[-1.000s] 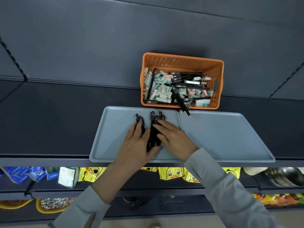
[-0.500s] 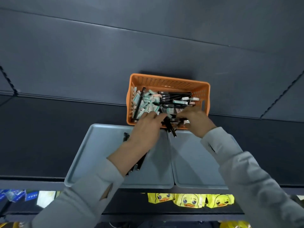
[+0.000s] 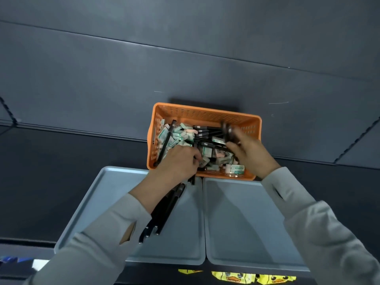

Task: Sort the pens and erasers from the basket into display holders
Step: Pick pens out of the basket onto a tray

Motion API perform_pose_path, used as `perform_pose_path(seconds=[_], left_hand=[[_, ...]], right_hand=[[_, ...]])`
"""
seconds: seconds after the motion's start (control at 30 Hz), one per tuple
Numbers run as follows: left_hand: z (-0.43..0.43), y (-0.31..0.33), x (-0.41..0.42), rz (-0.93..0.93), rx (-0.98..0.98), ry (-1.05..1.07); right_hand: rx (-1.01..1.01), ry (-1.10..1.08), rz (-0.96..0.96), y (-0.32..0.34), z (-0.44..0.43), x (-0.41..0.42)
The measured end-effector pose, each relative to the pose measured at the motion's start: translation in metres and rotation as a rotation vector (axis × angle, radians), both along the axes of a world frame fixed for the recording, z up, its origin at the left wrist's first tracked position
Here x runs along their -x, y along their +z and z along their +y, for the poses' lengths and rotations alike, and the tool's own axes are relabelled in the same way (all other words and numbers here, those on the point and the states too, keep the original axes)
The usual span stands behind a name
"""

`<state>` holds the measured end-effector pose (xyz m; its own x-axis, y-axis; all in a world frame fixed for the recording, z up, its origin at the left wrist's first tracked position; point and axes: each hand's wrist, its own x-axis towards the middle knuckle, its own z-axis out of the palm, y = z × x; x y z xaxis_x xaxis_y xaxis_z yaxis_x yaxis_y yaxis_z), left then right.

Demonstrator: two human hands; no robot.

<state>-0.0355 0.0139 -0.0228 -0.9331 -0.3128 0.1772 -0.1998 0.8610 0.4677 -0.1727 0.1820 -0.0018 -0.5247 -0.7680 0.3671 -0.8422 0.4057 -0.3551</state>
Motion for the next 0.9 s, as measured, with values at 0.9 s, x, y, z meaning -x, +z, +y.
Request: perform_pose_path(seconds=[0.9], left_hand=[[0.005, -0.007, -0.013, 0.3, -0.091, 0.175]], right_hand=[[-0.415, -0.216, 0.688, 0.009, -0.053, 0.009]])
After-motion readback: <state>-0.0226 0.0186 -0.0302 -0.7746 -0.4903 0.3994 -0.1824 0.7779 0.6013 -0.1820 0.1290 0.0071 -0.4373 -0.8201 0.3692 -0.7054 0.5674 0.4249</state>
